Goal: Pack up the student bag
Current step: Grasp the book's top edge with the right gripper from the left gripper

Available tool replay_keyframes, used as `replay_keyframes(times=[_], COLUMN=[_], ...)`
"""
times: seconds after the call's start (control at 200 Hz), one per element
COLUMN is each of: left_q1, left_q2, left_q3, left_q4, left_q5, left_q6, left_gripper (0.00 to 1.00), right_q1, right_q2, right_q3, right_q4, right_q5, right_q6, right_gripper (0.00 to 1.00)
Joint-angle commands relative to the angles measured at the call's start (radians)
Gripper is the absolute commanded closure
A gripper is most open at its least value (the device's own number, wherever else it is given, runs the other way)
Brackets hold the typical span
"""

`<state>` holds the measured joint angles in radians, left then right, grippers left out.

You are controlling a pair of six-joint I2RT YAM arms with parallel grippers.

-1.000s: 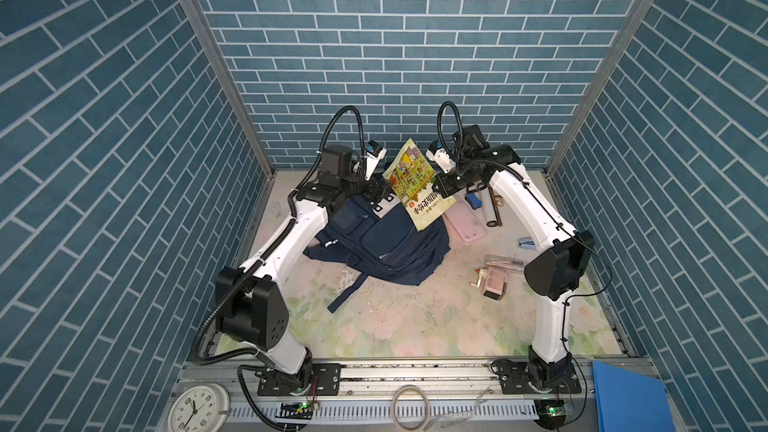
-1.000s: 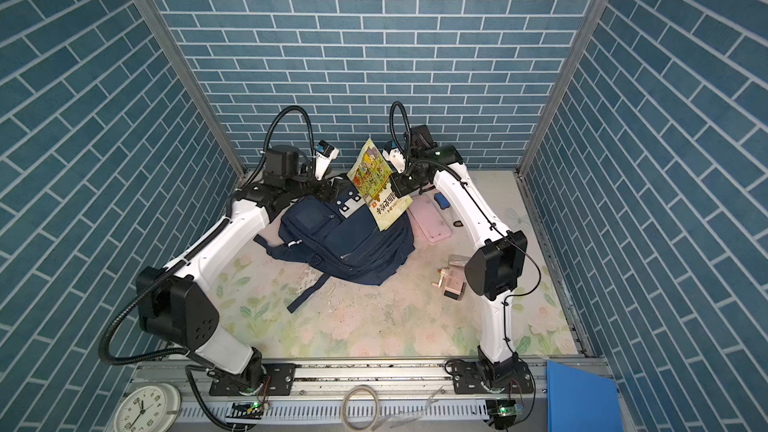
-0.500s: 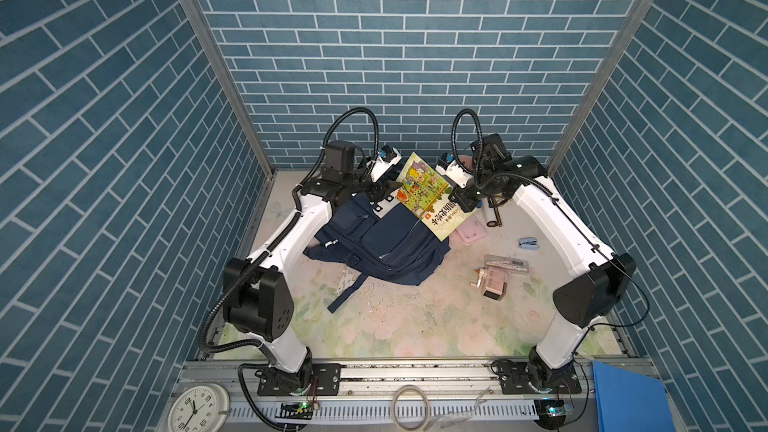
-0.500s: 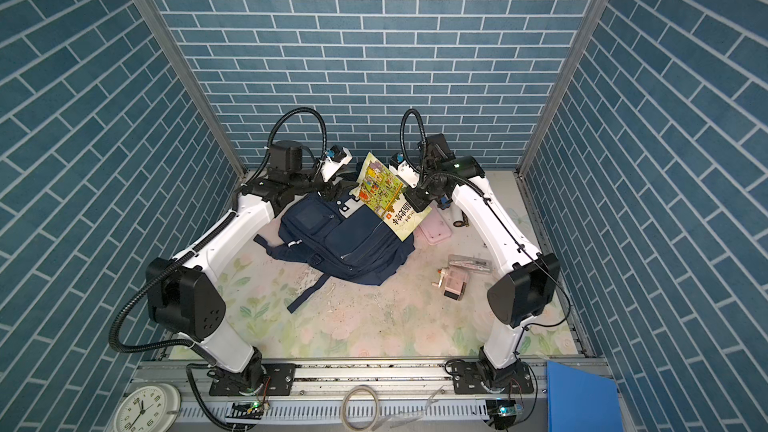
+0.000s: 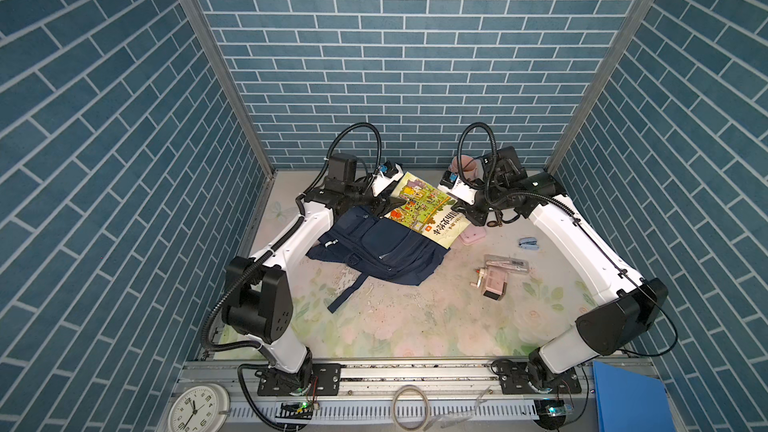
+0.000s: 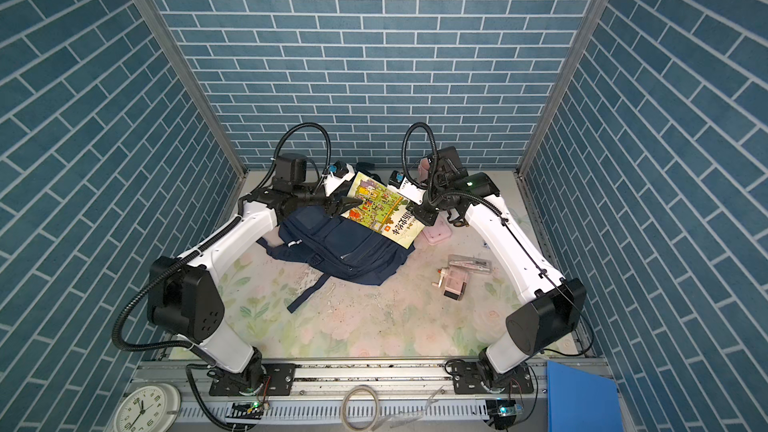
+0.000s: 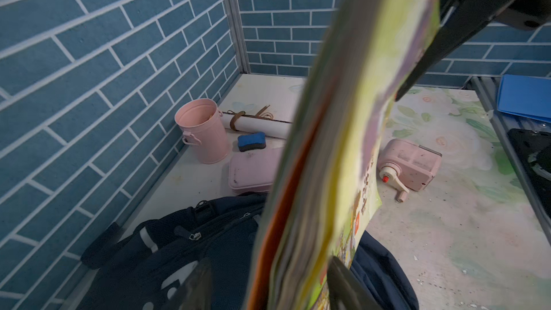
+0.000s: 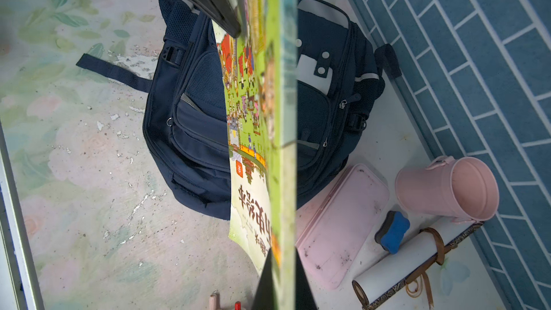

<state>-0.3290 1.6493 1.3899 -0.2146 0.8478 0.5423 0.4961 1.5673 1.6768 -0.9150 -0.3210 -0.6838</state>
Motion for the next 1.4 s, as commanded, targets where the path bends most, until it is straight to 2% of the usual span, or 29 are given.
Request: replay_keyframes(times=[0.0, 0.09, 0.17, 0.25, 0.36, 0.41, 0.485, 0.515, 0.605, 0.72, 0.845, 1.015, 1.225, 1.395], left_q1=[-0.010, -0.010, -0.012, -0.011, -0.005, 0.006, 0.030, 0.039, 0.059, 0.070, 0.075, 0.060, 0.046, 0.037], left_q2=[-0.044, -0.051, -0.053, -0.049, -0.039, -0.039, -0.051, -0.058, -0.092, -0.115, -0.133, -0.146, -0.148, -0.137], left_q3=[-0.019, -0.024, -0.015, 0.006, 0.044, 0.053, 0.046, 0.038, 0.007, -0.003, -0.054, -0.060, -0.064, -0.067], left_q4=[0.005, 0.028, 0.026, 0.011, 0.006, 0.023, 0.096, 0.131, 0.219, 0.224, 0.358, 0.362, 0.363, 0.375], left_q5=[0.102, 0.128, 0.147, 0.171, 0.194, 0.221, 0.266, 0.279, 0.312, 0.330, 0.385, 0.396, 0.384, 0.405], left_q6=[0.022, 0.001, -0.005, -0.019, -0.086, -0.130, -0.222, -0.253, -0.328, -0.347, -0.467, -0.481, -0.502, -0.512], left_gripper=[0.51, 0.74, 1.00, 1.00, 1.00, 1.00, 1.00, 1.00, 1.00, 1.00, 1.00, 1.00, 1.00, 1.00], right_q1=[-0.004, -0.005, -0.011, -0.015, -0.025, -0.044, -0.106, -0.139, -0.243, -0.340, -0.370, -0.370, -0.369, -0.361], right_q2=[0.005, 0.018, 0.017, 0.003, -0.029, -0.052, -0.105, -0.131, -0.234, -0.360, -0.416, -0.396, -0.310, -0.268], right_q3=[0.022, 0.035, 0.039, 0.020, -0.030, -0.057, -0.111, -0.138, -0.264, -0.454, -0.593, -0.706, -0.720, -0.728], right_q4=[0.022, 0.033, 0.050, 0.093, 0.188, 0.238, 0.337, 0.383, 0.555, 0.784, 0.917, 1.126, 1.317, 1.403], right_q5=[-0.034, -0.034, -0.052, -0.069, -0.038, -0.036, -0.071, -0.106, -0.232, -0.373, -0.510, -0.623, -0.830, -0.857], right_q6=[-0.076, -0.076, -0.079, -0.074, -0.036, -0.009, 0.066, 0.105, 0.215, 0.325, 0.378, 0.496, 0.651, 0.723], right_gripper=[1.00, 1.00, 1.00, 0.99, 0.63, 0.55, 0.34, 0.31, 0.28, 0.27, 0.27, 0.28, 0.35, 0.40])
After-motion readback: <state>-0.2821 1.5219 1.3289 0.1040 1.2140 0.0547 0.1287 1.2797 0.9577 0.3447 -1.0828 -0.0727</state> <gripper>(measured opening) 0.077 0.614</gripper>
